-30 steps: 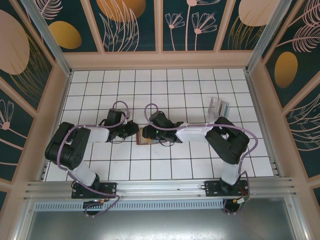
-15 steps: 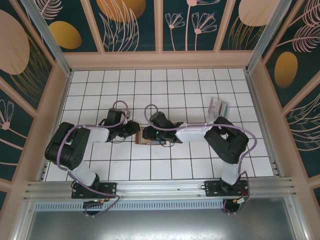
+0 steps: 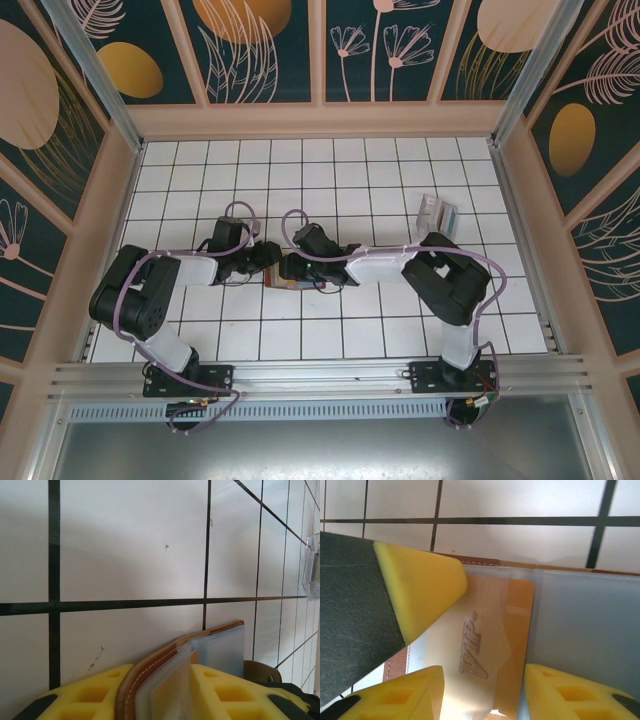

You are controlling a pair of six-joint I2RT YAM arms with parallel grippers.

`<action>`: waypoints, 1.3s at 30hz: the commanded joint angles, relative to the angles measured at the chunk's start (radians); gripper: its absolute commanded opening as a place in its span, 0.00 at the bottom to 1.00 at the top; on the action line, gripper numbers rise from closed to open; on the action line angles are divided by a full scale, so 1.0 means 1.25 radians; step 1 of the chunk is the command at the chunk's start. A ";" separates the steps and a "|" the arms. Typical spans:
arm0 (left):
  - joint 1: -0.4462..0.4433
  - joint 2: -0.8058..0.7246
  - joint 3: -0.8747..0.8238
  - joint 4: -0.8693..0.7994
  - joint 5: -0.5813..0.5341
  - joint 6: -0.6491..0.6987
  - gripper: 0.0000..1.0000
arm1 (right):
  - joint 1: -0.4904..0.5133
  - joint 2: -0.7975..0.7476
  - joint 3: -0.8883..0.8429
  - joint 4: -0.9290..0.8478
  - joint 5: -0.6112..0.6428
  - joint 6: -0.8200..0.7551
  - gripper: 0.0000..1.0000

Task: Put the credit cards into the card holder
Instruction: Insert the credit card into the card slot.

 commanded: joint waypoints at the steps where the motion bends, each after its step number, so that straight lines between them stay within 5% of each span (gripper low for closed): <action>1: -0.012 0.053 -0.023 -0.007 0.002 -0.015 0.35 | 0.014 0.022 0.026 0.003 -0.020 -0.027 0.46; 22: -0.013 0.107 -0.065 0.163 0.054 -0.126 0.34 | 0.034 0.007 0.034 0.070 -0.019 -0.060 0.41; 39: 0.046 -0.061 -0.044 -0.093 -0.059 -0.048 0.58 | 0.040 -0.027 0.009 -0.012 0.057 -0.007 0.47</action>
